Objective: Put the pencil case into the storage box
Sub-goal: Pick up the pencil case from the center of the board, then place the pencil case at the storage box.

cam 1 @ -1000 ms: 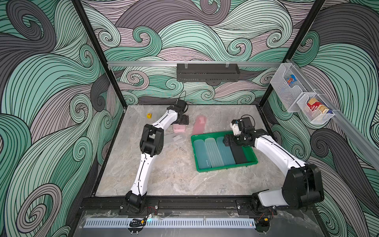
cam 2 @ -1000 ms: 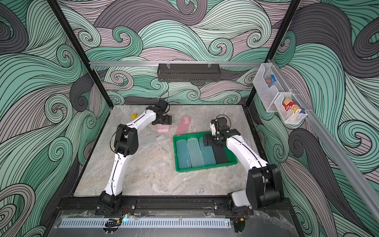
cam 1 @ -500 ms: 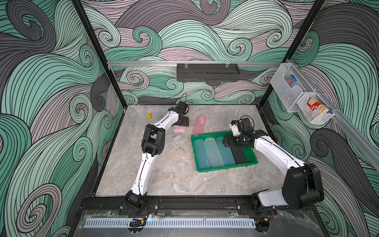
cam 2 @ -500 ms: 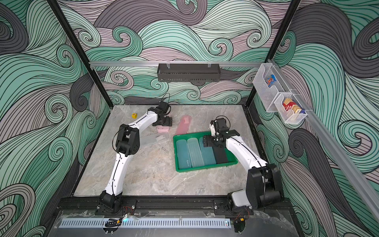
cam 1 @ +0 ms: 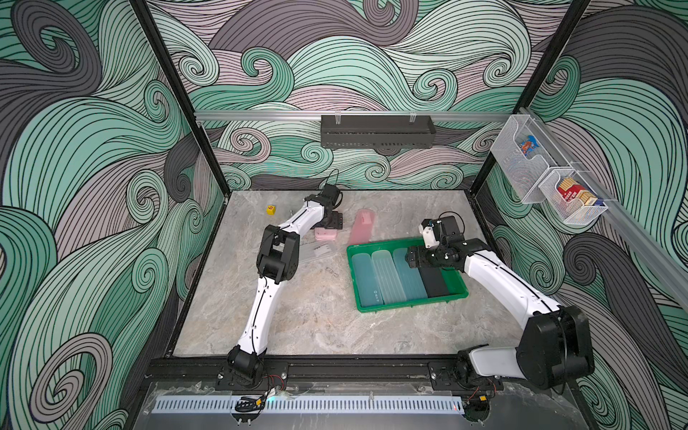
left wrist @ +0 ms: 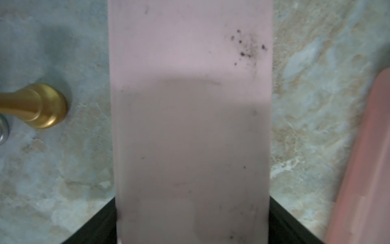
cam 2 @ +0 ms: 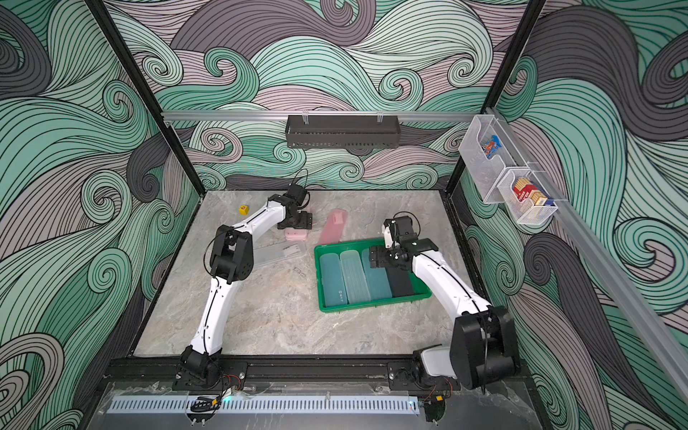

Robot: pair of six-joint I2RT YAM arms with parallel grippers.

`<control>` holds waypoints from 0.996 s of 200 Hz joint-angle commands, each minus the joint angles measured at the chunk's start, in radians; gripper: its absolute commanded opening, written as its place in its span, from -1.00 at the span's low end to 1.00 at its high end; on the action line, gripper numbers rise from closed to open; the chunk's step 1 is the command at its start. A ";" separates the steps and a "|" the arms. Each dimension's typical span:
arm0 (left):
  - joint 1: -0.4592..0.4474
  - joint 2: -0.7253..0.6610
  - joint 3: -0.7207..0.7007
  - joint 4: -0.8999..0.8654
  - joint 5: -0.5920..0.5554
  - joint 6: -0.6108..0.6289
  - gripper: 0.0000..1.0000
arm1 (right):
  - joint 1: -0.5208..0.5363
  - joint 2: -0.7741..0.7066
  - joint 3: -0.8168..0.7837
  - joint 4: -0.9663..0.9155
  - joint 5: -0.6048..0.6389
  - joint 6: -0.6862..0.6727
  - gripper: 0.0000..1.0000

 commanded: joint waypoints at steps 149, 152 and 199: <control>-0.217 -0.517 -0.378 -0.149 0.022 -0.249 0.67 | -0.002 -0.136 -0.097 -0.013 0.020 0.042 0.85; -0.231 -0.527 -0.391 -0.146 0.020 -0.261 0.67 | 0.000 -0.138 -0.099 -0.014 0.019 0.043 0.85; -0.420 -0.591 -0.496 -0.115 -0.051 -0.446 0.69 | -0.017 -0.191 -0.139 -0.030 0.016 0.065 0.86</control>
